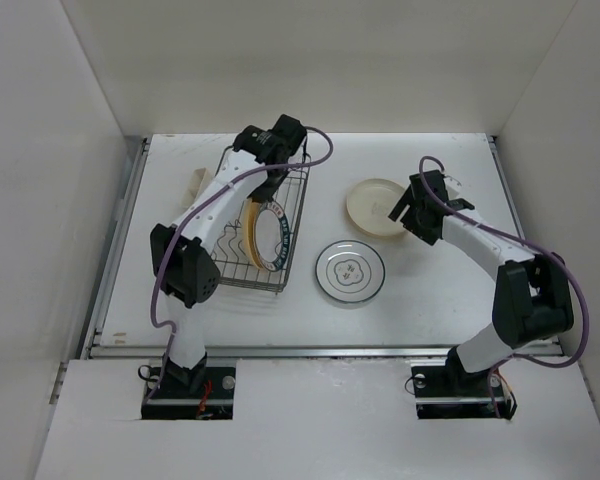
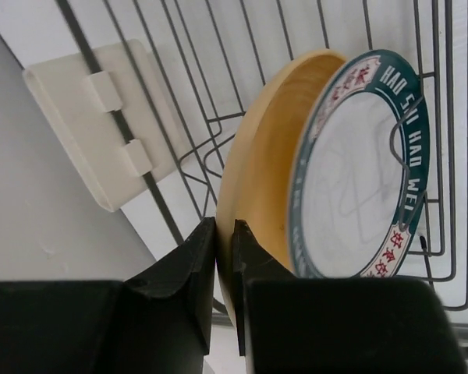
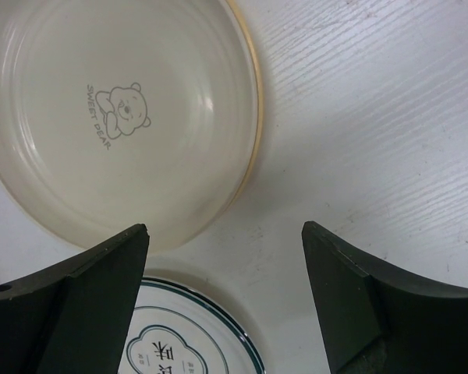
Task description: Unload the plates from the dish rack
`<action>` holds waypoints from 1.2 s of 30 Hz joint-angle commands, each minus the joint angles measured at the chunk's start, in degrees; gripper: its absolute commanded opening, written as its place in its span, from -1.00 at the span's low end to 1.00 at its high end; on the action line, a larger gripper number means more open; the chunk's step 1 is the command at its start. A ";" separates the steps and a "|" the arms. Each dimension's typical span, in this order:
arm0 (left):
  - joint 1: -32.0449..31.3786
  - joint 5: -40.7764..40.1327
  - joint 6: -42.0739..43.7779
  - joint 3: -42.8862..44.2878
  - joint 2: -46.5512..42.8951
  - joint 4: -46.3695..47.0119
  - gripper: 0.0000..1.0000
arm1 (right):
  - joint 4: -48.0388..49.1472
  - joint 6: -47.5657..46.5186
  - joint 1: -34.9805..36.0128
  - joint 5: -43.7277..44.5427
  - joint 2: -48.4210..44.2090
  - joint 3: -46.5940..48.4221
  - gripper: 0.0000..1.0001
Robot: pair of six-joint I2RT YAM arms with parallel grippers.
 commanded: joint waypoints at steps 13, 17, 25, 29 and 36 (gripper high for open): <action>-4.18 -29.18 13.28 13.36 -3.98 12.64 -1.00 | 10.74 -11.32 1.62 -12.06 -9.60 1.13 0.70; -4.18 -29.98 13.81 13.36 -5.91 17.30 -1.00 | 16.00 -14.93 3.03 -23.02 -12.15 0.60 0.70; -0.93 -14.87 0.98 11.42 -15.94 26.72 -1.00 | 25.16 -15.73 5.49 -39.15 -15.93 -0.54 0.72; 2.76 5.31 -6.13 13.62 -14.63 18.12 -1.00 | 27.01 -13.36 6.10 -40.29 -16.46 -0.54 0.72; 10.59 40.93 -11.85 8.90 -11.19 11.59 -1.00 | 30.70 -9.49 6.72 -43.63 -14.62 -0.54 0.72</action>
